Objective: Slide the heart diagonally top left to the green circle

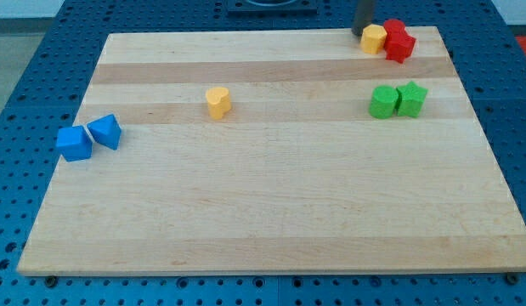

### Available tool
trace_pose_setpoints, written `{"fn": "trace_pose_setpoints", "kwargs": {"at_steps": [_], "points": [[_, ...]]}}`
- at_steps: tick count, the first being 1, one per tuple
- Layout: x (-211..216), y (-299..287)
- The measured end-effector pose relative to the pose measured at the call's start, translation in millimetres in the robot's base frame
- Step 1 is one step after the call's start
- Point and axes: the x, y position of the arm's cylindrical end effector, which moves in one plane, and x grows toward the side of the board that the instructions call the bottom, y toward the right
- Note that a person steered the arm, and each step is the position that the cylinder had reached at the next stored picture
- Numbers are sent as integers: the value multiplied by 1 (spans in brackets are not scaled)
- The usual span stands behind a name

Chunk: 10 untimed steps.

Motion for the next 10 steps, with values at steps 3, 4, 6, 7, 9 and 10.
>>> {"fn": "trace_pose_setpoints", "kwargs": {"at_steps": [3,4,6,7,9,10], "points": [[11,-194],[53,-278],[182,-355],[201,-321],[146,-193],[127,-151]]}}
